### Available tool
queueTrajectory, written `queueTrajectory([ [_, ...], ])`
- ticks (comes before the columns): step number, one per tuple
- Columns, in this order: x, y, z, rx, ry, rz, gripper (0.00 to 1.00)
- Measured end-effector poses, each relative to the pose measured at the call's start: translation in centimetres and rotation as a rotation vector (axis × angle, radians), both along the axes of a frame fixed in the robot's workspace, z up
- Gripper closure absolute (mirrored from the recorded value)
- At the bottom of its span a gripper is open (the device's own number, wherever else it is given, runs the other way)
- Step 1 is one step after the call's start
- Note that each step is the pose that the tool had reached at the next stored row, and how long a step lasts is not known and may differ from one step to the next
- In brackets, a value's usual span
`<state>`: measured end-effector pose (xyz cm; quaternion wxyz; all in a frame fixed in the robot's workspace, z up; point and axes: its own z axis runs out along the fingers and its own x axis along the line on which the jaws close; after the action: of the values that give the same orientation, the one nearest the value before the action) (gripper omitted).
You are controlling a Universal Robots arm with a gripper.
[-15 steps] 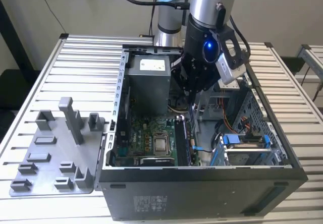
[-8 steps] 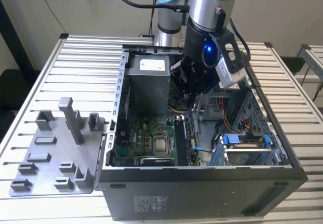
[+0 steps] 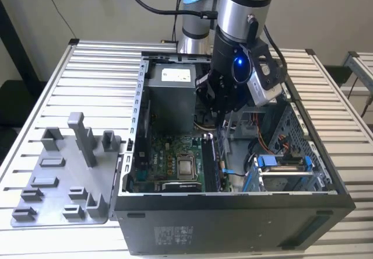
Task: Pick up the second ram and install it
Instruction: 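Insert the second ram into the second slot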
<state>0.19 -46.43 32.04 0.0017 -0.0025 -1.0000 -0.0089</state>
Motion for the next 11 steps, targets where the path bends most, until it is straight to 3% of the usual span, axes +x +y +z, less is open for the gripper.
queueTrajectory([
  [11,-0.13,0.0,-1.55,0.0001,0.0,0.0,0.86],
])
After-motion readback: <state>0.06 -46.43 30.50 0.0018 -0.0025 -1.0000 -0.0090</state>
